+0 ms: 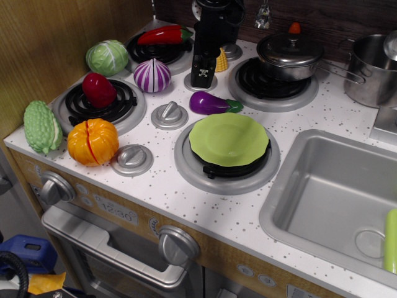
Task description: Put eggplant on plate
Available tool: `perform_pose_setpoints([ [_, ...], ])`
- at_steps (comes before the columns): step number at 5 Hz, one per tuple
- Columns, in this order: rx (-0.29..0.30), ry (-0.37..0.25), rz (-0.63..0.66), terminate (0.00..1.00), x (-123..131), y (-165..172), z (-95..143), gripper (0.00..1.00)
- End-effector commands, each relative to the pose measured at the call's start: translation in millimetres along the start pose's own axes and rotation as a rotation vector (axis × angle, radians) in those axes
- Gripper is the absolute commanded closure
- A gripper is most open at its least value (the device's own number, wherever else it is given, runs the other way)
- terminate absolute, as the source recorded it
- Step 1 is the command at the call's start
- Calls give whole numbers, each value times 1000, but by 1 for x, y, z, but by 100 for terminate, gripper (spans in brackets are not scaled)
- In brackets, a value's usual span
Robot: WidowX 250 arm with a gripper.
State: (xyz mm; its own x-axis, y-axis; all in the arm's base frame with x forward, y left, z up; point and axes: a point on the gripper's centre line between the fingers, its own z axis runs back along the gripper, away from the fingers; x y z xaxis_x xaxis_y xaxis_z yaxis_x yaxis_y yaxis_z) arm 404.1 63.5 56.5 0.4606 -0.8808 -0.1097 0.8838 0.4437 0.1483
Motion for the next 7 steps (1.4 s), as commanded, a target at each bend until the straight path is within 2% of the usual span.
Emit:
perform_pose_setpoints([
  [1,0,0,0,0,0,0,0,0],
  [2,6,2,-131,0,-1,2,-4,0],
  [3,17,14,-192,0,1,4,-8,0],
  [5,50,-22,-274,0,-2,2,-18,0],
  [7,34,-67,-301,0,-4,6,-28,0],
])
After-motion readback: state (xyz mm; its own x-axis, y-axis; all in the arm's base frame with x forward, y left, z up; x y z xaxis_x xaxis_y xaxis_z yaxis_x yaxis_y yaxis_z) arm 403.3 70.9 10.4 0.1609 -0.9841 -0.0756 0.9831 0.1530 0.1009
